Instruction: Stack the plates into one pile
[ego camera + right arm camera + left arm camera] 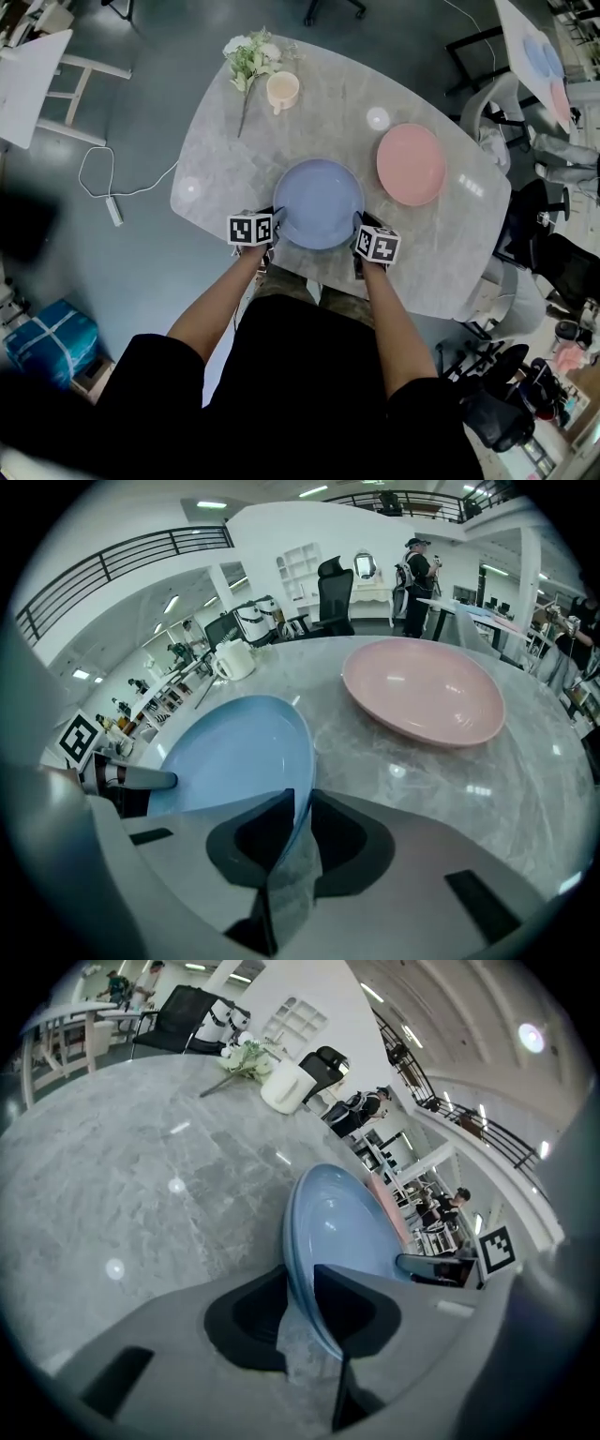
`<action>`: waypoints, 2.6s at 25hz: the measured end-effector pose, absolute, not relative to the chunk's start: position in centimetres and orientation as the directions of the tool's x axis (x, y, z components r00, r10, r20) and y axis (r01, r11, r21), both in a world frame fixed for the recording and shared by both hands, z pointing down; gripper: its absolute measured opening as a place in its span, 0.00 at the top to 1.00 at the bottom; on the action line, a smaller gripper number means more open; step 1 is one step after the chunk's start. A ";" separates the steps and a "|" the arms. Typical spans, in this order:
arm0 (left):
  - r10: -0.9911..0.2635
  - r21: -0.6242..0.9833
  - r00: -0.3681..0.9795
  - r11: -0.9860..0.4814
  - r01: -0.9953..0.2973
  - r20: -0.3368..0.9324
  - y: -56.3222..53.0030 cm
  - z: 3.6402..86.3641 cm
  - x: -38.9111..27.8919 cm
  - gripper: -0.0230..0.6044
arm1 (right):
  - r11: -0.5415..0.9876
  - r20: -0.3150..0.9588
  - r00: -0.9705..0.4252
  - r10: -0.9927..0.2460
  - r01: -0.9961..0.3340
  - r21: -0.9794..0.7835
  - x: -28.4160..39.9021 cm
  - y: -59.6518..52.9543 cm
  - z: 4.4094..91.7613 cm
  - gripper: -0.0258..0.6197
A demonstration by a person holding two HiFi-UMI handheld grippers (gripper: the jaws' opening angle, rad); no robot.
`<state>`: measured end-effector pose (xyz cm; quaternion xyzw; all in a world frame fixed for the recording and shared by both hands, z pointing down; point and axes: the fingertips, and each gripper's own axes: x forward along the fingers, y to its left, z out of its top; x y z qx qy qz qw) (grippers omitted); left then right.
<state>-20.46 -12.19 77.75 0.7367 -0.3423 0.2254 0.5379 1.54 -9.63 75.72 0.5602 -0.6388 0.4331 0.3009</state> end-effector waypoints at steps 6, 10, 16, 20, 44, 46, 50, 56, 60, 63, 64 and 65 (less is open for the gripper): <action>-0.291 0.665 0.688 -0.191 -0.722 0.664 -12.1 76.6 -19.6 0.81 | -0.058 0.857 -0.137 -0.497 -0.980 -0.190 2.5 -8.6 75.1 0.88; -0.312 0.645 0.675 -0.209 -0.735 0.669 -12.2 74.5 -19.0 0.82 | -0.077 0.838 -0.147 -0.525 -0.973 -0.219 3.3 -8.3 73.5 0.88; -0.308 0.596 0.653 -0.265 -0.758 0.692 -13.0 71.8 -17.3 0.82 | -0.178 0.782 -0.183 -0.595 -0.920 -0.350 5.0 -8.5 70.8 0.89; -0.304 0.562 0.645 -0.322 -0.762 0.701 -14.5 70.1 -14.8 0.82 | -0.190 0.772 -0.160 -0.616 -0.920 -0.343 7.4 -8.9 69.0 0.89; -0.229 0.490 0.637 -0.468 -0.735 0.736 -22.2 69.9 5.7 0.84 | -0.313 0.773 -0.120 -0.622 -0.868 -0.386 26.3 -12.0 69.0 0.89; -0.218 0.485 0.629 -0.470 -0.738 0.746 -22.7 70.5 6.5 0.84 | -0.320 0.780 -0.122 -0.614 -0.865 -0.387 27.2 -12.7 69.7 0.89; -0.209 0.470 0.622 -0.489 -0.735 0.755 -24.1 71.6 8.1 0.82 | -0.322 0.789 -0.128 -0.601 -0.865 -0.386 28.8 -14.4 70.8 0.89; -0.183 0.457 0.604 -0.497 -0.738 0.776 -25.3 73.4 9.6 0.82 | -0.311 0.802 -0.133 -0.582 -0.875 -0.371 30.4 -16.0 72.4 0.89; -0.168 0.459 0.610 -0.516 -0.723 0.774 -25.2 74.2 10.1 0.79 | -0.305 0.801 -0.149 -0.580 -0.872 -0.383 30.9 -16.2 73.5 0.89; -0.165 0.444 0.603 -0.534 -0.720 0.780 -25.5 74.1 10.4 0.79 | -0.296 0.791 -0.161 -0.590 -0.868 -0.398 31.2 -16.6 73.6 0.89; -0.163 0.433 0.597 -0.543 -0.719 0.786 -25.5 74.1 10.4 0.78 | -0.289 0.790 -0.163 -0.591 -0.871 -0.396 31.1 -16.7 73.7 0.89; -0.161 0.422 0.591 -0.556 -0.716 0.791 -25.4 74.1 10.3 0.78 | -0.283 0.789 -0.164 -0.592 -0.875 -0.394 31.1 -16.7 73.7 0.89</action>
